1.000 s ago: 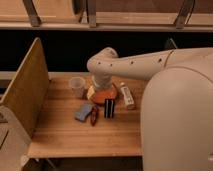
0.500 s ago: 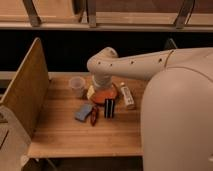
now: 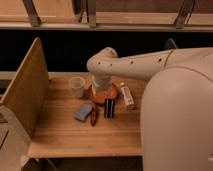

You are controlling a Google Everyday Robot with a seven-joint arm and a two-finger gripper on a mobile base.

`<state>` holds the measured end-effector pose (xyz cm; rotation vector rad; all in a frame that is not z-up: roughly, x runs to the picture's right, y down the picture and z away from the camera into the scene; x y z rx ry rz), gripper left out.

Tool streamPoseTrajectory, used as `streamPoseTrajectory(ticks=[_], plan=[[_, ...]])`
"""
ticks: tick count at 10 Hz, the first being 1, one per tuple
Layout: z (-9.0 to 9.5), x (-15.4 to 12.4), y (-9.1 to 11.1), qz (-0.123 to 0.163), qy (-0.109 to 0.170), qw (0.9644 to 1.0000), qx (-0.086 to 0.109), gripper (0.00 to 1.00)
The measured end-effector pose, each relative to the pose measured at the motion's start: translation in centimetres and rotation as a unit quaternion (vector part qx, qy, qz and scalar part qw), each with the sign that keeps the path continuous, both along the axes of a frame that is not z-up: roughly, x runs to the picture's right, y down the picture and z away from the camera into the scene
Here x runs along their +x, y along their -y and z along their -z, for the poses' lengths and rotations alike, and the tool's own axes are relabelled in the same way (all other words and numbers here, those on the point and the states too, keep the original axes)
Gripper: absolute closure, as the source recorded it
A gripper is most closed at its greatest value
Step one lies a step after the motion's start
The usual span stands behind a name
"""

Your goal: Knock the eraser over

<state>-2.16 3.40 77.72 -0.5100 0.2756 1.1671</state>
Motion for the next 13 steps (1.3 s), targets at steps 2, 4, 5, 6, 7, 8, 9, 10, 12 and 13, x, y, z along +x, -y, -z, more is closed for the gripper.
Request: streamPoseTrajectory(ticks=[2, 4, 5, 6, 7, 8, 9, 10, 12, 13], plan=[[-0.2, -1.5, -2.6, 0.023, 0.016, 0.9988, -0.041, 0.91], [0.2, -3.2, -5.8, 0.057, 0.033, 0.9935, -0.092, 1.00], [0.4, -3.4, -6.3, 0.064, 0.035, 0.9922, -0.101, 1.00], [0.4, -3.3, -6.2, 0.064, 0.034, 0.9922, -0.101, 1.00], [0.4, -3.2, -6.2, 0.063, 0.034, 0.9922, -0.102, 1.00], [0.4, -3.3, -6.3, 0.064, 0.034, 0.9920, -0.103, 1.00], [0.2, -3.2, -6.8, 0.062, 0.032, 0.9914, -0.110, 1.00], [-0.4, -2.6, -8.3, 0.054, 0.026, 0.9891, -0.135, 1.00], [-1.6, -1.5, -9.9, 0.039, 0.015, 0.9848, -0.169, 1.00], [-2.1, -0.9, -10.3, 0.033, 0.008, 0.9829, -0.181, 1.00]])
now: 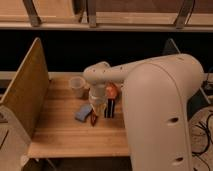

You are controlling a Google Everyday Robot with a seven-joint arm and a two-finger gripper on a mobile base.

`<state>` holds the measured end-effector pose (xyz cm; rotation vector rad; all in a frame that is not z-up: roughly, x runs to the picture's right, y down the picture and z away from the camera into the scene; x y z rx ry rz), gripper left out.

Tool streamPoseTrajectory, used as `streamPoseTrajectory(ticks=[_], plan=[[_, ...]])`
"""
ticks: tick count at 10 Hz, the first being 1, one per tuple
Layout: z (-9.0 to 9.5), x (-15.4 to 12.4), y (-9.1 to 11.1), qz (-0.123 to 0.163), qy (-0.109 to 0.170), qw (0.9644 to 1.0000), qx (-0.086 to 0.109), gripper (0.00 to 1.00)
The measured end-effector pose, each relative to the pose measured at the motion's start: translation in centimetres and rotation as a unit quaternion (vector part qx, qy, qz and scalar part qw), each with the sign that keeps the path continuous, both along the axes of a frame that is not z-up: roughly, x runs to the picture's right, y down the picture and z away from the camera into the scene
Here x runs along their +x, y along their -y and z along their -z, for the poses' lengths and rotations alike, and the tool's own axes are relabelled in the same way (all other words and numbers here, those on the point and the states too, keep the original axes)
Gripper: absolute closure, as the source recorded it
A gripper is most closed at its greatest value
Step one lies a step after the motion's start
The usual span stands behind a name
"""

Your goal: Knock the eraser over

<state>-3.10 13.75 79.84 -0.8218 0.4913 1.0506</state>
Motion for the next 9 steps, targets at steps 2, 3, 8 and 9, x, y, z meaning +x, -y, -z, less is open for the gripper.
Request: streamPoseTrajectory(ticks=[2, 3, 8, 9], plan=[[-1.1, 1.7, 0.4, 0.001, -0.021, 0.9998, -0.007, 1.00], [-1.8, 2.7, 1.5, 0.008, -0.031, 0.9995, 0.003, 1.00], [-3.3, 3.4, 9.1, 0.070, -0.034, 0.9898, 0.120, 0.93], [-3.3, 3.4, 9.1, 0.071, -0.034, 0.9895, 0.122, 0.91]])
